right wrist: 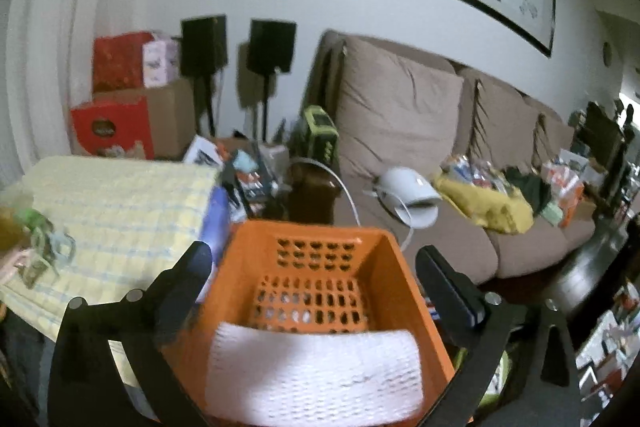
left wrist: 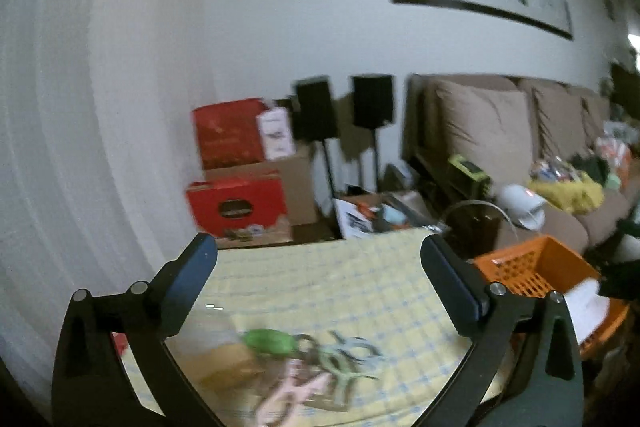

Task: Organize objects
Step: 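Swing both open grippers toward the items on the checked tablecloth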

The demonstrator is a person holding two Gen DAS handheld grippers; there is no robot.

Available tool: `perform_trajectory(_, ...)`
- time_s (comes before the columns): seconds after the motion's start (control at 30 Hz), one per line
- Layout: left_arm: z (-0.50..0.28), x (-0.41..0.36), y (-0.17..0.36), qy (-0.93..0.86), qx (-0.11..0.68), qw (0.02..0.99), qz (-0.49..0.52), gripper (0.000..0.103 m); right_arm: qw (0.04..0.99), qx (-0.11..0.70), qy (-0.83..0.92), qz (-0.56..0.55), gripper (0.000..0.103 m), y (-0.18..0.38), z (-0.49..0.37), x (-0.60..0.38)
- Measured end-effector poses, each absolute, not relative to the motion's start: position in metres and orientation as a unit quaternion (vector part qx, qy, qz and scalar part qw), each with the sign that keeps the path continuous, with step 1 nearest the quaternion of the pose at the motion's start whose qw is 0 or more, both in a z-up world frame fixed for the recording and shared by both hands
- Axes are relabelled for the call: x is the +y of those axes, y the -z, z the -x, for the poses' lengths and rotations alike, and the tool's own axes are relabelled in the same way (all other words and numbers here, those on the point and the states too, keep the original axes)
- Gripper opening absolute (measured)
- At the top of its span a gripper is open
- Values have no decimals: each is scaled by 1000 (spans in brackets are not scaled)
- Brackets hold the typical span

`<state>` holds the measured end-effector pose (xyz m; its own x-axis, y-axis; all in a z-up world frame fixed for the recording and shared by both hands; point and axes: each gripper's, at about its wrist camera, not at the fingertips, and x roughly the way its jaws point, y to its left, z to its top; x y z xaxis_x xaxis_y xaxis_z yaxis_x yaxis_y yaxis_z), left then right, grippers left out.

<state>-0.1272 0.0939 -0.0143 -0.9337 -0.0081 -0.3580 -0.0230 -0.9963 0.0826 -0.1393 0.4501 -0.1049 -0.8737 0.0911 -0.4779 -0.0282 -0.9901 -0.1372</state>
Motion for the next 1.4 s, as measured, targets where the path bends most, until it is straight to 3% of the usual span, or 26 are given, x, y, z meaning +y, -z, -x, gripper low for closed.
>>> perform_trajectory(0.27, 121, -32, 5, -982, -85, -14, 169, 102, -15, -21, -984, 176, 102, 74, 113, 400)
perform_trajectory(0.47, 127, -63, 20, -976, -99, -4, 194, 102, 15, -127, -988, 89, 102, 89, 106, 324)
perform_trajectory(0.67, 137, -74, 40, -969, -95, 16, 227, 102, -117, -97, -976, 158, 102, 92, 123, 269)
perform_trajectory(0.87, 154, -83, 79, -944, -85, 42, 317, 102, -172, -61, -919, 349, 102, 132, 178, 210)
perform_trajectory(0.9, 157, -80, 84, -941, -75, 48, 326, 102, -174, -57, -912, 368, 99, 139, 183, 205)
perform_trajectory(0.97, 162, -78, 95, -938, -61, 43, 338, 102, -190, -48, -892, 408, 84, 157, 197, 190)
perform_trajectory(1.13, 172, -90, 115, -926, -110, 56, 356, 102, -214, -67, -865, 448, 71, 187, 208, 157)
perform_trajectory(1.27, 180, -94, 131, -917, -121, 58, 375, 102, -222, -103, -849, 469, 51, 206, 216, 134)
perform_trajectory(1.4, 187, -102, 142, -907, -140, 55, 392, 102, -218, -106, -839, 486, 46, 219, 223, 126)
